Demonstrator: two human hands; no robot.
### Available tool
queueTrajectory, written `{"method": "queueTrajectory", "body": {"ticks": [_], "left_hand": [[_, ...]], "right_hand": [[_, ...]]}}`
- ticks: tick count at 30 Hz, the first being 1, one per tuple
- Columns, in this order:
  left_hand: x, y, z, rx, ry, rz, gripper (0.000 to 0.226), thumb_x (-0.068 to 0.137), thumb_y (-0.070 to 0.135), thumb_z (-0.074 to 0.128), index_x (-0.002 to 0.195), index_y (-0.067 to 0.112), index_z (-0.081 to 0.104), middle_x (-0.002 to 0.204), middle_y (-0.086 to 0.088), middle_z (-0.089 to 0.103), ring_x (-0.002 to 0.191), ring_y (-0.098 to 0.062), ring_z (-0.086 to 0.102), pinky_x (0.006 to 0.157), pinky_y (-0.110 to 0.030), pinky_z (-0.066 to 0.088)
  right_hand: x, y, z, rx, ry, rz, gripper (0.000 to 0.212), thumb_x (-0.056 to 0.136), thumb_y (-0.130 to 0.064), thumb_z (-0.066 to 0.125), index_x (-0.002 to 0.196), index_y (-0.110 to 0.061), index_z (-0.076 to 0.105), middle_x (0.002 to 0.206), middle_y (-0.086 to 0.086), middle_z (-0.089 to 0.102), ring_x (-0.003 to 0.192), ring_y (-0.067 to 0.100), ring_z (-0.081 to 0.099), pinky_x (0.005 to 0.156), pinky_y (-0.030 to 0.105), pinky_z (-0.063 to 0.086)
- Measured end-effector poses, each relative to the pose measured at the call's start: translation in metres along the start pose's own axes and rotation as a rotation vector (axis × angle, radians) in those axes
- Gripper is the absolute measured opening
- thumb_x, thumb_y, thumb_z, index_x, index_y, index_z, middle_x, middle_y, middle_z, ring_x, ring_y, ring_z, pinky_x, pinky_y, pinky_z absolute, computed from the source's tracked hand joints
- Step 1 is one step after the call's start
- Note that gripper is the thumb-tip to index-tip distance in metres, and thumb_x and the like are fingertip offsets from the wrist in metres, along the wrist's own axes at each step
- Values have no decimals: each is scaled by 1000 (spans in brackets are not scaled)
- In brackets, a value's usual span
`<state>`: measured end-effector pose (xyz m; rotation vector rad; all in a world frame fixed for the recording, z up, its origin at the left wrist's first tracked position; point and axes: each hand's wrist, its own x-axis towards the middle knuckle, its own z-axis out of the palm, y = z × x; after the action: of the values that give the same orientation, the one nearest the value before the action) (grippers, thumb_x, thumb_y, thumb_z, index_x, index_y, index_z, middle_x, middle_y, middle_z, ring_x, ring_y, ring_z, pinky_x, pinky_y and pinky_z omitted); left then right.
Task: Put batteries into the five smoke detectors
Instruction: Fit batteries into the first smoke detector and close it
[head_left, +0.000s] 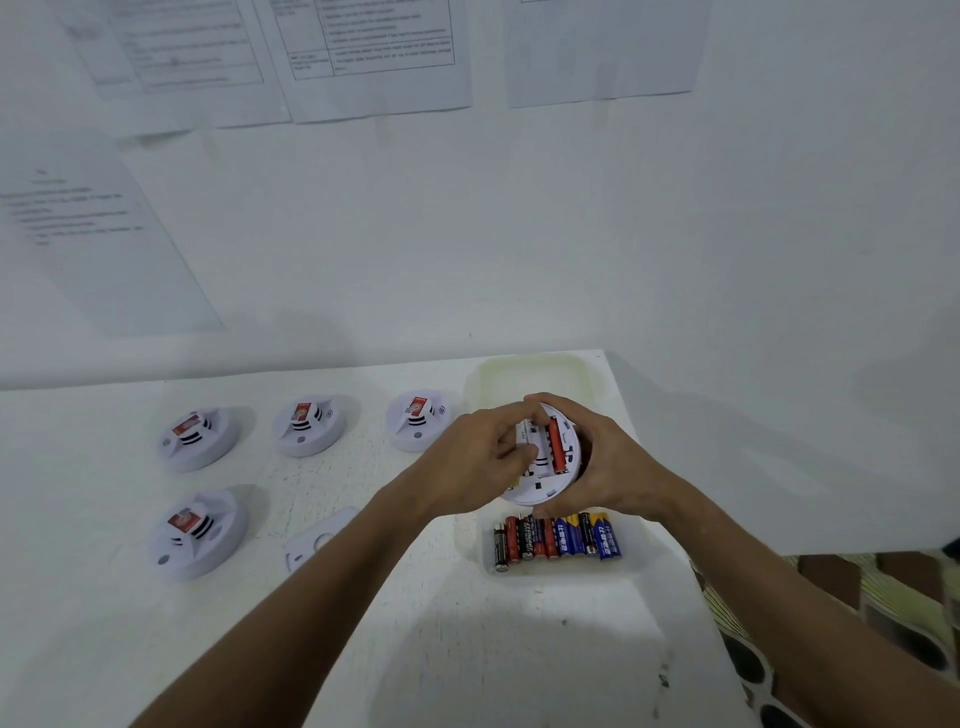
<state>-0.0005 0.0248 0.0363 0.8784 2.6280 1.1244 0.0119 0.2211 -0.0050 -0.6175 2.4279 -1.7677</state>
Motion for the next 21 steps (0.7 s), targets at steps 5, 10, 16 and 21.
{"method": "queueTrajectory", "body": {"ticks": [5,10,16,21], "left_hand": [[0,2,1,-42,4,-15,19,97,15,52,113,25,56,60,18,56,60,-2,52,59,-20,48],[0,4,0,-80,-14,-24,18,97,14,53,114,18,56,57,25,56,57,8,54,55,-6,40],[2,2,3,-109,20,-42,16,96,18,57,112,19,56,78,19,62,69,12,60,62,-6,47],[6,-4,9,-37,52,-17,3,93,22,62,93,20,63,62,2,52,54,-7,41,58,-23,38]], "right_hand": [[2,3,2,3,4,2,98,54,6,92,138,-18,49,127,-4,64,118,17,62,93,24,52],[1,6,4,-19,9,10,98,55,5,92,138,-21,48,127,-10,64,118,14,62,95,23,51],[2,0,4,-28,19,-9,94,53,-2,93,132,-31,50,125,-12,64,115,12,63,93,20,51],[6,-2,-1,-13,14,-15,96,53,2,90,134,-31,49,125,-8,64,117,16,62,95,24,52]]}}
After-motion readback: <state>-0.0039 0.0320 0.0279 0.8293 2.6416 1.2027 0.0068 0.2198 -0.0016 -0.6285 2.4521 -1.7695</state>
